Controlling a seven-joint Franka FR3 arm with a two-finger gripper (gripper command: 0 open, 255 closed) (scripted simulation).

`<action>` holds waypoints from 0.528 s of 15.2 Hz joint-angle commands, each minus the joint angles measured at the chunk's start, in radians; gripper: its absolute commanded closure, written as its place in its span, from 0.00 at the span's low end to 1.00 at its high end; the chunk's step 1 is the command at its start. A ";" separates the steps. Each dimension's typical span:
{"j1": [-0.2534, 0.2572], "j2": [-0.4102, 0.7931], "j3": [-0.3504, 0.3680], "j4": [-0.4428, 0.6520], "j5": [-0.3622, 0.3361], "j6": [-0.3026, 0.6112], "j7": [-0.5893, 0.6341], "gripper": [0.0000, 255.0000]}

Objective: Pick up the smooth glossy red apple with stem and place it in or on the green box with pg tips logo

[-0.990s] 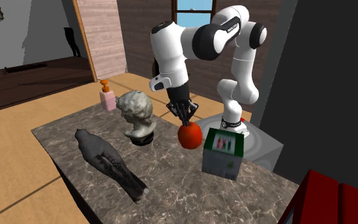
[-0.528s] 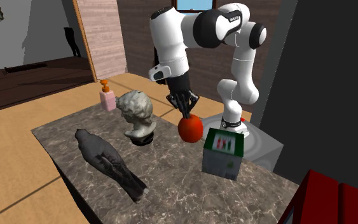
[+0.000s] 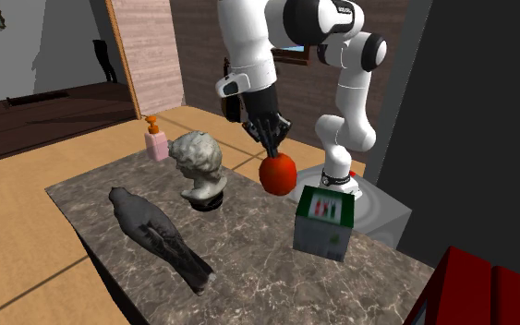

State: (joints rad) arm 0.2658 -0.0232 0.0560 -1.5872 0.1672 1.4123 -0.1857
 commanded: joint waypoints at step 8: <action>0.051 -0.209 0.060 -0.105 0.045 -0.081 0.129 1.00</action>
State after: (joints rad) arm 0.3109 -0.2173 0.1083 -1.6963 0.2061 1.3463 -0.0745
